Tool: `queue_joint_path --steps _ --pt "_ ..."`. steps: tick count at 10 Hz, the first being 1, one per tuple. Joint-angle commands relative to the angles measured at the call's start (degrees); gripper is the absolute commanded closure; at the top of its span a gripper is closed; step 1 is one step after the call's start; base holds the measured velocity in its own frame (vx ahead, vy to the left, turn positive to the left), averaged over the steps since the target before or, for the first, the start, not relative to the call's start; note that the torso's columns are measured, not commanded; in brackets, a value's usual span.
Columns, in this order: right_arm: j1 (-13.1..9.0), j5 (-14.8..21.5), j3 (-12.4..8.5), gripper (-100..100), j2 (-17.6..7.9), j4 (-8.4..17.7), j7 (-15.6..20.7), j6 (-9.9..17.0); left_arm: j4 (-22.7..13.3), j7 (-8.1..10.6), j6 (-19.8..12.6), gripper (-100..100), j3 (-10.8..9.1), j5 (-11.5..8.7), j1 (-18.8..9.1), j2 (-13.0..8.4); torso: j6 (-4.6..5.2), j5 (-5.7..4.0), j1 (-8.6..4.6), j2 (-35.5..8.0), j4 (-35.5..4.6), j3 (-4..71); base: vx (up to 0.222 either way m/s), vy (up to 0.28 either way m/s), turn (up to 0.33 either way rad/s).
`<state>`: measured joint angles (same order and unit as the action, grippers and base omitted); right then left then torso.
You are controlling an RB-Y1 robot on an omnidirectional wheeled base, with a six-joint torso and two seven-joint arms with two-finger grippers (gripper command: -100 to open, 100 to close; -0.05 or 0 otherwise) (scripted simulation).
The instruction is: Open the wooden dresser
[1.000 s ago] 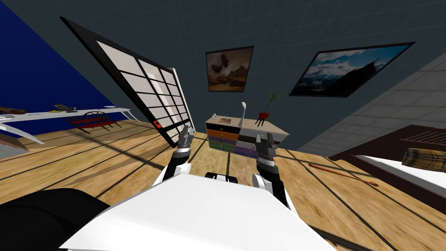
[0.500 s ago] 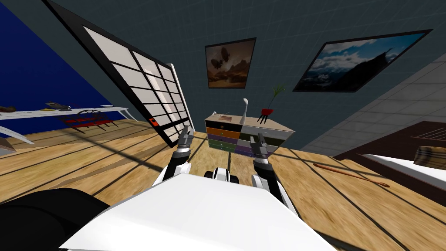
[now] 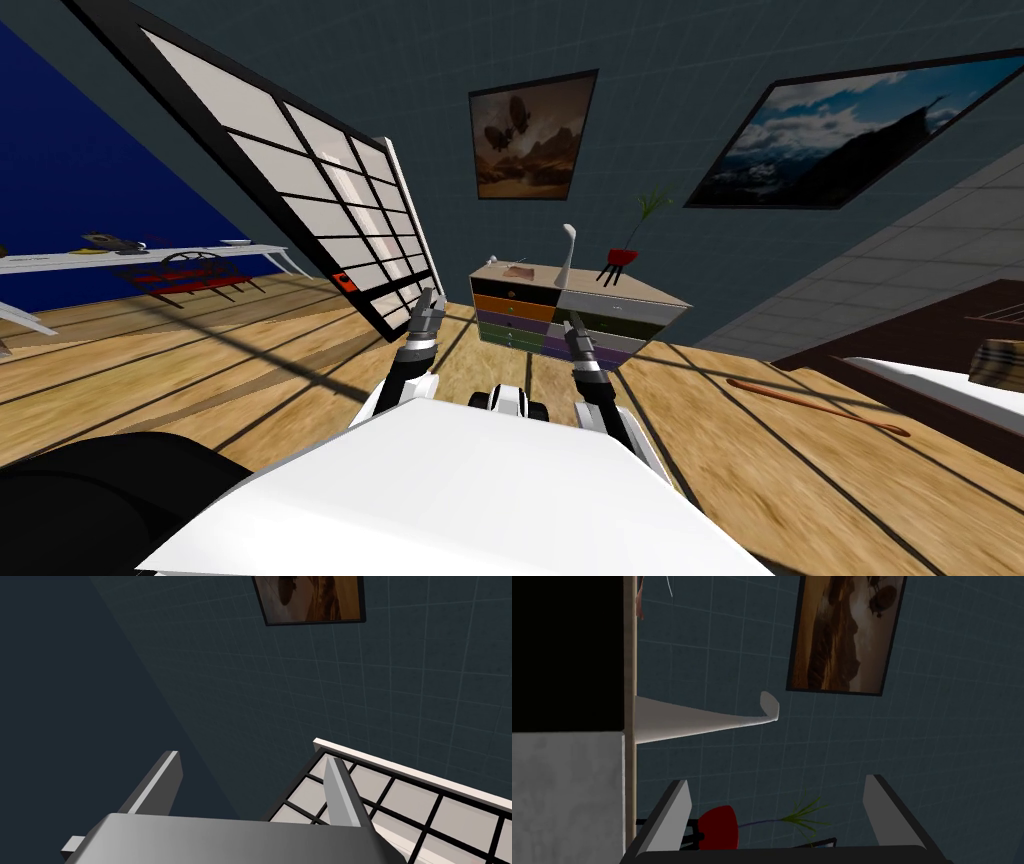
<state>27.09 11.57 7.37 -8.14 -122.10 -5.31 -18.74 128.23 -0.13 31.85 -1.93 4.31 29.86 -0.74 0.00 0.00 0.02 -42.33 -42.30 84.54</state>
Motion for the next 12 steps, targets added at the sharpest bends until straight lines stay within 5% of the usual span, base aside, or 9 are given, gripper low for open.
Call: queue_joint_path --steps 1,7,9,12 --pt "-0.90 4.22 1.54 -100 -0.97 2.26 0.72 4.16 0.00 0.00 0.00 0 0.00 0.00 0.00 0.00 -0.01 0.00 -0.04 -0.02 -0.01 0.00 0.099 0.036 -0.011" --pt "-2.90 14.79 4.73 -100 -2.85 8.09 2.11 12.48 0.00 0.00 0.00 0 0.00 0.00 0.00 0.00 0.01 0.01 -0.05 0.05 0.02 0.05 0.097 0.053 -0.011" --pt "-2.90 16.85 4.73 -100 -2.85 8.09 2.11 14.50 0.00 0.00 0.00 0 0.00 0.00 0.00 0.00 0.00 -0.02 -0.08 0.03 0.01 0.03 0.072 0.027 -0.003" --pt "-4.38 22.78 7.09 -100 -3.99 12.30 3.09 19.91 0.00 0.00 0.00 0 0.00 0.00 0.00 0.00 -0.01 0.02 0.02 0.08 0.02 0.06 0.099 0.044 -0.009"
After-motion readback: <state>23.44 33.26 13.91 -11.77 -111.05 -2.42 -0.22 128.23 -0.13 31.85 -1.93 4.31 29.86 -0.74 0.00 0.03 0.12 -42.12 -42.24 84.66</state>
